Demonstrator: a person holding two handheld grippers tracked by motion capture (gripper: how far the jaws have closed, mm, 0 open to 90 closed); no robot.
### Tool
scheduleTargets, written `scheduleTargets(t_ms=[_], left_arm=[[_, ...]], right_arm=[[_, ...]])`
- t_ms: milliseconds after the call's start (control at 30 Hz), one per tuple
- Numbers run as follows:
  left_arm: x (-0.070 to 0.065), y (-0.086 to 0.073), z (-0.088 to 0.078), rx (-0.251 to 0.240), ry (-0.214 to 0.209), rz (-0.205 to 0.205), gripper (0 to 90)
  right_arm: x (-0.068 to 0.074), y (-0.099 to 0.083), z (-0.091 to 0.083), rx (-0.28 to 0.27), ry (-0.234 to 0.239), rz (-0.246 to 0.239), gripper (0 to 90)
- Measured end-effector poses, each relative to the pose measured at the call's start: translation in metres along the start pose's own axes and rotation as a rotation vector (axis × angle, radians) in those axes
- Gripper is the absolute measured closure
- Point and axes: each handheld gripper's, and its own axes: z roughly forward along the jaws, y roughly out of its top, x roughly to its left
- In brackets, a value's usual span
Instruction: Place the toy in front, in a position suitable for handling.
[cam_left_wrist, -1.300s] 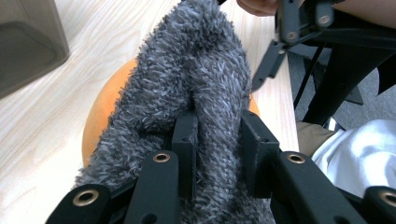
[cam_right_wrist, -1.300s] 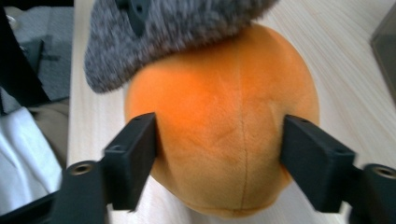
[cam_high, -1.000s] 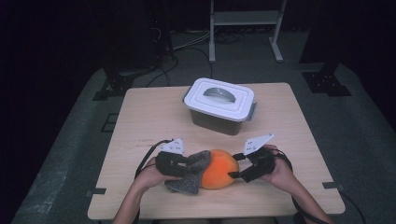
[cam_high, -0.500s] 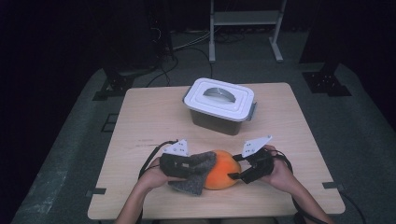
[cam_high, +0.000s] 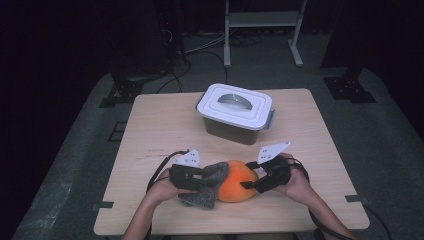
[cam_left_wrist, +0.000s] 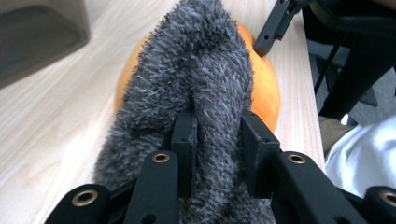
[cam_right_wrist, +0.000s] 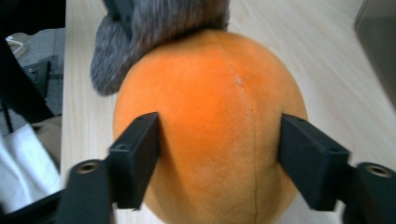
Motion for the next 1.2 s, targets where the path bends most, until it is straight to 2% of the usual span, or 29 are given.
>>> scheduleTargets(t_ms=[67, 200, 267, 367, 400, 433, 467, 500, 567, 633, 700, 800, 867, 1000, 1200], left_arm=[[0.003, -0.002, -0.006, 0.003, 0.031, -0.011, 69.8], [0.006, -0.005, -0.013, -0.027, 0.027, -0.032, 69.9], [0.004, -0.003, -0.012, -0.052, 0.005, -0.034, 69.8], [-0.003, 0.004, -0.006, -0.088, -0.048, -0.009, 69.9], [-0.007, 0.008, -0.002, -0.094, -0.075, 0.013, 69.8], [-0.007, 0.008, -0.002, -0.094, -0.075, 0.013, 69.8], [-0.013, 0.013, 0.005, -0.083, -0.093, 0.036, 69.8], [-0.016, 0.014, 0.009, -0.061, -0.094, 0.050, 69.8], [-0.016, 0.011, 0.016, -0.040, -0.096, 0.046, 69.9], [-0.013, 0.008, 0.015, -0.020, -0.082, 0.046, 70.0], [-0.007, 0.003, 0.011, -0.005, -0.058, 0.027, 70.0], [0.003, -0.009, 0.006, 0.051, -0.001, -0.031, 69.9], [0.007, -0.014, 0.005, 0.063, 0.006, -0.054, 70.0], [0.006, -0.011, 0.004, 0.020, -0.023, -0.057, 70.0], [-0.010, 0.010, 0.008, -0.077, -0.106, -0.003, 70.0]], right_arm=[[-0.002, -0.004, -0.002, 0.020, 0.004, 0.003, 33.5], [-0.009, -0.013, -0.006, 0.007, 0.024, 0.047, 33.4], [-0.008, -0.012, -0.006, 0.007, 0.021, 0.045, 33.1], [-0.003, -0.008, -0.003, 0.005, 0.013, 0.015, 32.6], [-0.001, -0.007, -0.001, 0.004, 0.012, 0.007, 32.6], [0.000, -0.007, -0.001, 0.006, 0.008, -0.001, 32.4], [0.001, -0.007, -0.001, 0.007, 0.006, -0.002, 32.4], [0.000, -0.007, -0.001, 0.005, 0.007, -0.001, 32.4], [-0.001, -0.009, -0.001, 0.003, 0.014, -0.001, 32.6], [-0.002, -0.010, -0.001, 0.006, 0.019, 0.000, 32.9], [-0.003, -0.011, -0.001, 0.008, 0.020, 0.002, 33.1], [-0.007, -0.013, -0.002, 0.011, 0.028, 0.021, 33.2], [-0.010, -0.016, -0.004, 0.009, 0.037, 0.039, 33.2], [-0.011, -0.018, -0.006, 0.009, 0.036, 0.051, 33.0], [0.001, -0.012, 0.000, 0.010, 0.024, 0.013, 32.4]])
